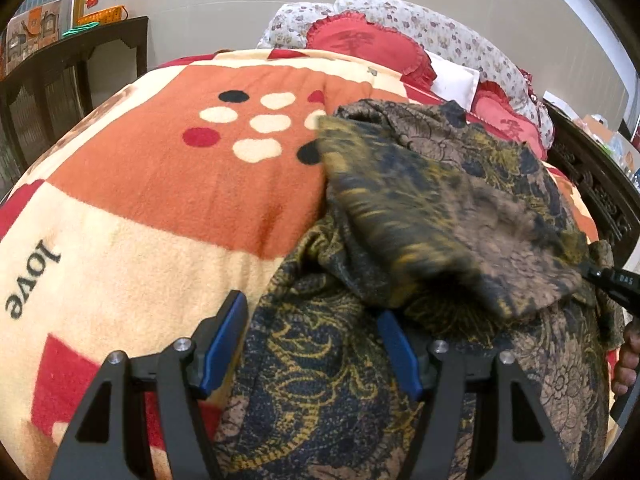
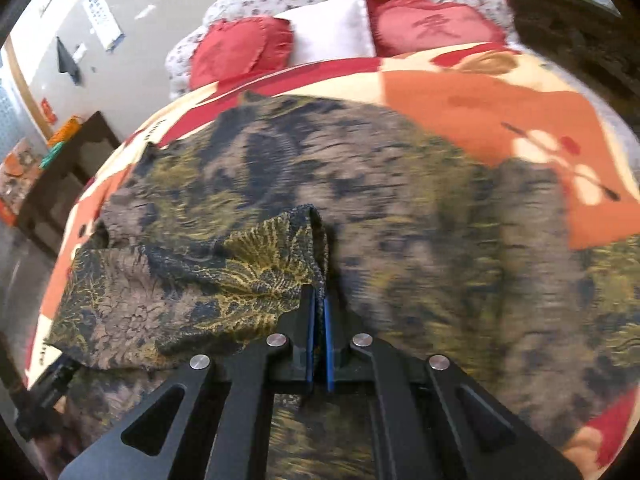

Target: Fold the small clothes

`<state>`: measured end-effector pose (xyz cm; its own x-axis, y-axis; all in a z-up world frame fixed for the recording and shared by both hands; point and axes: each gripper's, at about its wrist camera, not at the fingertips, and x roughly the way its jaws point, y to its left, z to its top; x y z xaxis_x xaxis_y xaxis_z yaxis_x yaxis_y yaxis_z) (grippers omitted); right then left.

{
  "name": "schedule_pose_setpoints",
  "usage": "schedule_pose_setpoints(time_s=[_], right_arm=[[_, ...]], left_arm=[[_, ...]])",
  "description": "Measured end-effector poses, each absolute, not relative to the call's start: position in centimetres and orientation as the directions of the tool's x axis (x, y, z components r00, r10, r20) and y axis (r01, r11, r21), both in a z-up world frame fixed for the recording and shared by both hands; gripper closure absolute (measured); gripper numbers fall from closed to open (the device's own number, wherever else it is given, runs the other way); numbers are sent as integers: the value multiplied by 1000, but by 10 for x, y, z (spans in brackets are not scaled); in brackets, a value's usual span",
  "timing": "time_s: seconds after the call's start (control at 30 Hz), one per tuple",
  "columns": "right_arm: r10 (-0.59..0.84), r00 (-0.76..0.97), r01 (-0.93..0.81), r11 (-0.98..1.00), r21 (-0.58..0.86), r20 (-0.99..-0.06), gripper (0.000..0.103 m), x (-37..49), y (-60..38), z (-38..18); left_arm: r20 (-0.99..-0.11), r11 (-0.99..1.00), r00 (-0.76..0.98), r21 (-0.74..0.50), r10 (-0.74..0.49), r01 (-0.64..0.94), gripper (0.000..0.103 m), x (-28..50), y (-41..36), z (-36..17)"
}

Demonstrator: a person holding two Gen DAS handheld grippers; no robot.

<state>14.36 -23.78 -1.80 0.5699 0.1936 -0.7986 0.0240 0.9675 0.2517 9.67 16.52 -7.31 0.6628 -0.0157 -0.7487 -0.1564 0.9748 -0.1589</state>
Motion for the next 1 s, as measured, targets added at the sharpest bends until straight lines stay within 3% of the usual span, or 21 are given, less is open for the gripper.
schedule_pose_setpoints(time_s=[0.37, 0.57, 0.67, 0.77, 0.8, 0.87, 0.9, 1.0], right_arm=[[83, 546, 159, 967, 201, -834, 96, 131, -300, -19], [53, 523, 173, 971, 167, -851, 96, 127, -312, -23], [54, 518, 183, 968, 172, -854, 96, 123, -314, -22], [63, 497, 187, 966, 177, -866, 96, 123, -314, -28], [72, 489, 185, 965, 184, -869, 96, 123, -314, -31], [90, 492, 181, 962, 203, -866, 96, 124, -315, -35], [107, 500, 179, 958, 224, -859, 96, 125, -317, -36], [154, 537, 176, 941, 289, -830, 96, 121, -324, -36]], left_arm=[[-745, 974, 667, -160, -13, -160, 31, 95, 166, -71], [-683, 959, 730, -187, 29, -213, 31, 83, 178, -49], [-643, 959, 763, -171, 65, -226, 31, 99, 178, -28], [-659, 977, 751, -141, 30, -163, 33, 140, 168, -18], [-679, 982, 735, -136, 7, -135, 37, 154, 163, -19], [-707, 988, 706, -140, -49, -71, 86, 177, 151, -22], [-713, 989, 697, -138, -68, -45, 91, 184, 144, -23], [-710, 996, 699, -78, -83, 39, 91, 194, 120, -27]])
